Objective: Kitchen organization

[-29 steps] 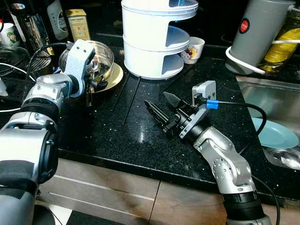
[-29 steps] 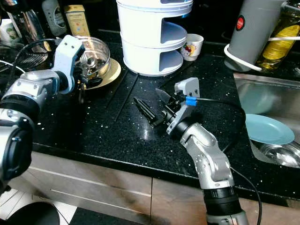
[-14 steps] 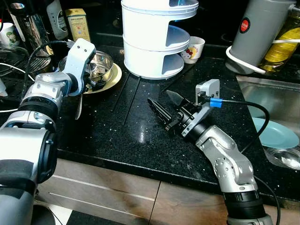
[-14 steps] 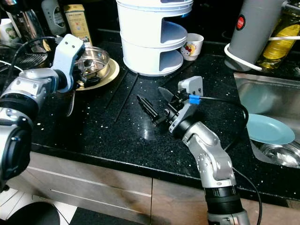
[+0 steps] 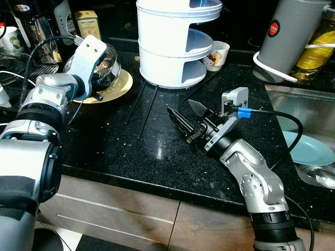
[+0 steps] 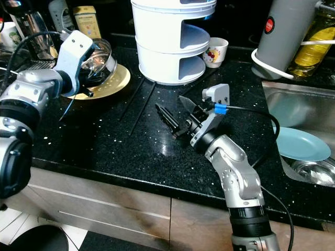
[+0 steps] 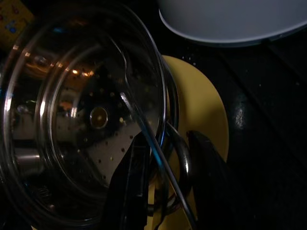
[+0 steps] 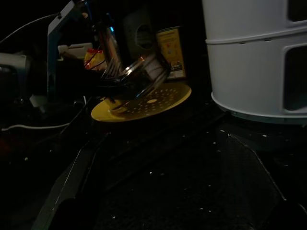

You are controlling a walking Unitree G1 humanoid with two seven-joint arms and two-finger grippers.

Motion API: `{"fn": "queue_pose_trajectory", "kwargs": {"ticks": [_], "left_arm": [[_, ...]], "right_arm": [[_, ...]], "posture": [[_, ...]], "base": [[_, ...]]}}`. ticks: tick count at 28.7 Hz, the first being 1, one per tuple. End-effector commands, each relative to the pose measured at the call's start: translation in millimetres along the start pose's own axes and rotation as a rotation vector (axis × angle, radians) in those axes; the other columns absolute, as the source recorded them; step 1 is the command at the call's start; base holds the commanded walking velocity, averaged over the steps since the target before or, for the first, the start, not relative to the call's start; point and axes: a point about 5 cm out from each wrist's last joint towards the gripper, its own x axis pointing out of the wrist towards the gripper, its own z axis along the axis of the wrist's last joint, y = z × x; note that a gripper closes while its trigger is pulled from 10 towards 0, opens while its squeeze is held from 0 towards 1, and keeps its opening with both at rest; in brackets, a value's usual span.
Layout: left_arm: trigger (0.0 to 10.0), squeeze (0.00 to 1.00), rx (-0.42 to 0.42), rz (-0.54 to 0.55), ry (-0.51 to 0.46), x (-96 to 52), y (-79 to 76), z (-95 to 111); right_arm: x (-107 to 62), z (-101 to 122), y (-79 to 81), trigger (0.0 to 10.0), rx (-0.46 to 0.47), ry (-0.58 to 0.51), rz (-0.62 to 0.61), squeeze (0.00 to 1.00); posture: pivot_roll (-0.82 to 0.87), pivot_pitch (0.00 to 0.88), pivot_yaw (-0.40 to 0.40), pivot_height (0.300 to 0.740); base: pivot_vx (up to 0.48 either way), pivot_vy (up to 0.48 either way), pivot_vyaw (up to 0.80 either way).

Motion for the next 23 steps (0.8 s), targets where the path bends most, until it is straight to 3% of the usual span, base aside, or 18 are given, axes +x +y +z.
{"fn": "queue_pose_trajectory", "kwargs": {"ticks": [1,17,23], "left_arm": [[0.0,0.00,-0.047,-0.042,0.084,1.3,-5.2,-21],[0.0,0.00,-0.017,-0.130,0.010,-4.8,0.4,11],[0.0,0.00,-0.135,-0.291,-0.158,-12.0,-2.8,50]], "right_arm": [[-0.5,-1,-2.2,10.0,0.023,0.000,-0.012,0.00],[-1.1,0,-3.5,10.0,0.049,-0.015,-0.026,0.00],[-0.5,2,-3.7,10.0,0.063,-0.028,-0.028,0.00]], "posture": [[0.04,0.262,0.000,0.740],[0.04,0.254,0.004,0.740],[0.05,0.241,0.002,0.740]], "base": [[0.000,0.000,0.00],[0.000,0.000,0.00],[0.000,0.000,0.00]]}}
